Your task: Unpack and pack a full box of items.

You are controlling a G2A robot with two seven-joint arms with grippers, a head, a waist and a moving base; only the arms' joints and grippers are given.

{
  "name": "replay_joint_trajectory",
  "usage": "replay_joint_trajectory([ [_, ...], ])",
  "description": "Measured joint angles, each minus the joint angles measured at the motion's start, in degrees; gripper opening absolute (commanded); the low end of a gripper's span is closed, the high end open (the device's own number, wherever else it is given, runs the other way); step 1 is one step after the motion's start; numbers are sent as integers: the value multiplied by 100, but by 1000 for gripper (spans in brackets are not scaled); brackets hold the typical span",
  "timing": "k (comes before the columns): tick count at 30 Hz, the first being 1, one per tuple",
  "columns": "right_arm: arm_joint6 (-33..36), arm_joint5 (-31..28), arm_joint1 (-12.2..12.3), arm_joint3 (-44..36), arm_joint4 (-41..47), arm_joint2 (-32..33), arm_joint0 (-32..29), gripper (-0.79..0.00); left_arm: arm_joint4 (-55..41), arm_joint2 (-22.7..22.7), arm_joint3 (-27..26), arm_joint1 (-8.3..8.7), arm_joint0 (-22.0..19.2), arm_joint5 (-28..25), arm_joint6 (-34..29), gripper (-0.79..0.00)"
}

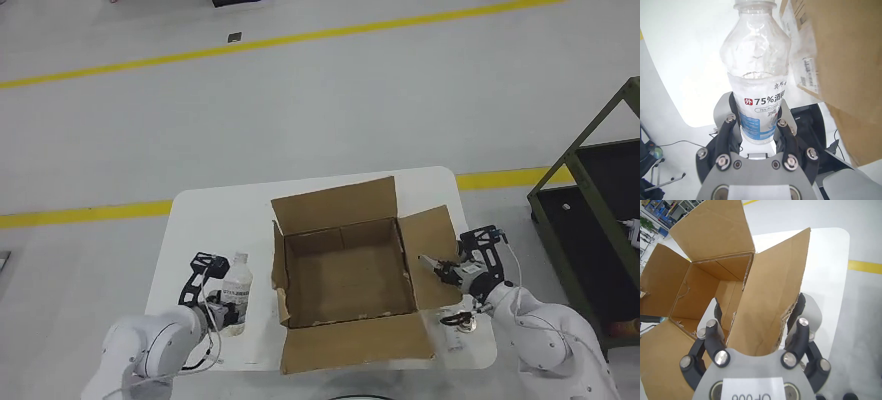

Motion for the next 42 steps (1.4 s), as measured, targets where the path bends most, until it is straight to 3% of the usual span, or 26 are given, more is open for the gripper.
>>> replay_joint_trajectory([
  [11,-116,67,32,29,140,-267,-56,-785,-614,-490,-909,55,-179,222,-358,-785],
  [15,-191,105,43,15,135,-369,-72,-785,-844,-444,-1068,64,-508,344,-388,-785],
  [23,-424,322,39,-103,208,-640,-146,-785,-928,17,-1070,76,-954,497,-533,-785],
  [30,-604,538,47,-161,110,-772,-250,-785,-1775,375,-710,42,-1261,1139,-852,-785],
  [35,-655,564,67,-219,135,-731,-277,-785,-2448,553,-369,28,-1378,1425,-967,-785],
  [42,-683,581,92,-311,172,-731,-326,-785,-2463,558,-351,28,-1382,1441,-973,-785],
])
